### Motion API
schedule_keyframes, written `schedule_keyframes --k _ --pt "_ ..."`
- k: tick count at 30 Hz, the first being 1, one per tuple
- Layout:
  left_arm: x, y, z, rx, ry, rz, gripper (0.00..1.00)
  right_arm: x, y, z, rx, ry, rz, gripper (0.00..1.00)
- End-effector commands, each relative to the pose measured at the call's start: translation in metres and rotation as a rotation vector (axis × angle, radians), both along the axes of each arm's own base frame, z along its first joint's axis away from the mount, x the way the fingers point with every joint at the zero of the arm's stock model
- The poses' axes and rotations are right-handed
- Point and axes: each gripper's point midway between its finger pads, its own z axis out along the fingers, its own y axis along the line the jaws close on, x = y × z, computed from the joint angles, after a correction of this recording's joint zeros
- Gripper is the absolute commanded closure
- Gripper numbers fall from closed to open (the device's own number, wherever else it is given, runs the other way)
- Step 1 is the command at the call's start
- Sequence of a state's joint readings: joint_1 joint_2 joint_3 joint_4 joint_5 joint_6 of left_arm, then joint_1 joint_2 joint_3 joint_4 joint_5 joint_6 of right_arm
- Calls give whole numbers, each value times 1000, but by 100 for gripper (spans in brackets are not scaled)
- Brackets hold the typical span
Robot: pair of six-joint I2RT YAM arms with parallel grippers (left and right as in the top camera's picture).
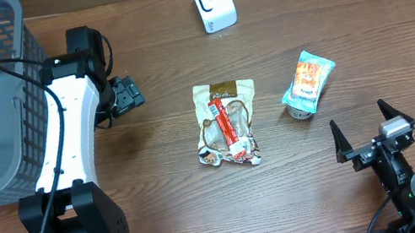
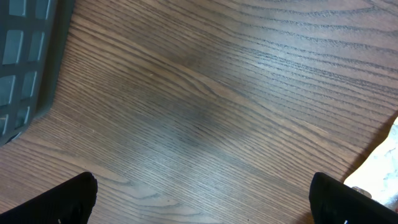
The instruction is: Scan the item barcode
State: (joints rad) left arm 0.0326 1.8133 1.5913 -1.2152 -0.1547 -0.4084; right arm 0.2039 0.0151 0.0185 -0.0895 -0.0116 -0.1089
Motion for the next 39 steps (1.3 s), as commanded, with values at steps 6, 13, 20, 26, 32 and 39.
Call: schedule_keyframes --k 6,13,20,26,32,39 --pt "3 2 3 12 -6 -18 0 0 1 -3 -5 1 5 0" --pt "3 2 3 12 -6 -18 0 0 1 -3 -5 1 5 0" --pt "3 2 3 12 -6 -18 0 0 1 -3 -5 1 5 0" --pt "3 2 3 12 -6 -18 0 0 1 -3 -5 1 5 0" --pt "3 2 3 12 -6 -18 0 0 1 -3 -5 1 5 0" --pt "3 2 3 12 -6 -18 0 -1 4 -3 7 3 23 0"
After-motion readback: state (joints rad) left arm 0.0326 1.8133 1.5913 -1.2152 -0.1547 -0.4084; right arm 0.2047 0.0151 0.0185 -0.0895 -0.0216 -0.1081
